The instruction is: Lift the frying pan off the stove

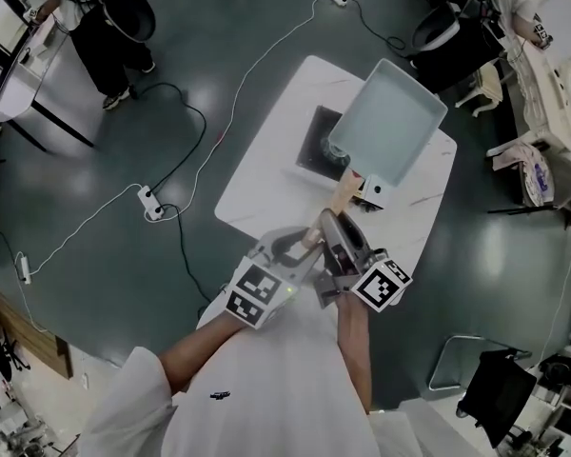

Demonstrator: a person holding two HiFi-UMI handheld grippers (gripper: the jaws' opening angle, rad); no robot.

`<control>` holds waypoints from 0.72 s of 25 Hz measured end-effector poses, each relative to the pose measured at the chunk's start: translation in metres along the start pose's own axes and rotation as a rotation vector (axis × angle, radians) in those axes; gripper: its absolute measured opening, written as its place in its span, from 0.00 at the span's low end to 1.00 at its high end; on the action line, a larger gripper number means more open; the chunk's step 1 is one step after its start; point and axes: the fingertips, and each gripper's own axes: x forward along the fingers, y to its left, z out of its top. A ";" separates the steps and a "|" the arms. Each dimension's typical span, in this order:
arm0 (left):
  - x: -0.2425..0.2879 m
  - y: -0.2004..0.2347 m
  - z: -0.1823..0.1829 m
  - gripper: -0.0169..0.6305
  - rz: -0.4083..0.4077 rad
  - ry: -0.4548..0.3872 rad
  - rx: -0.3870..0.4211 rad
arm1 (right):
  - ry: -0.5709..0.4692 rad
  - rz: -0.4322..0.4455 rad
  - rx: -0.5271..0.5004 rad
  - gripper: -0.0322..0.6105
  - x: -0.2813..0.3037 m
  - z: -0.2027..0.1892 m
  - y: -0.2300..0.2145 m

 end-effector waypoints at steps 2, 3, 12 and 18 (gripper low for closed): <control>-0.001 -0.001 0.003 0.21 -0.001 -0.004 0.003 | -0.008 0.001 -0.014 0.22 -0.001 0.003 0.003; -0.002 -0.002 0.003 0.21 0.001 -0.005 0.004 | -0.011 0.001 -0.021 0.22 -0.001 0.003 0.005; -0.009 -0.003 0.003 0.21 -0.007 -0.012 -0.002 | -0.007 0.000 -0.070 0.23 -0.002 0.000 0.014; -0.009 -0.003 0.003 0.21 -0.009 -0.013 0.015 | -0.017 -0.004 -0.077 0.23 -0.003 0.001 0.015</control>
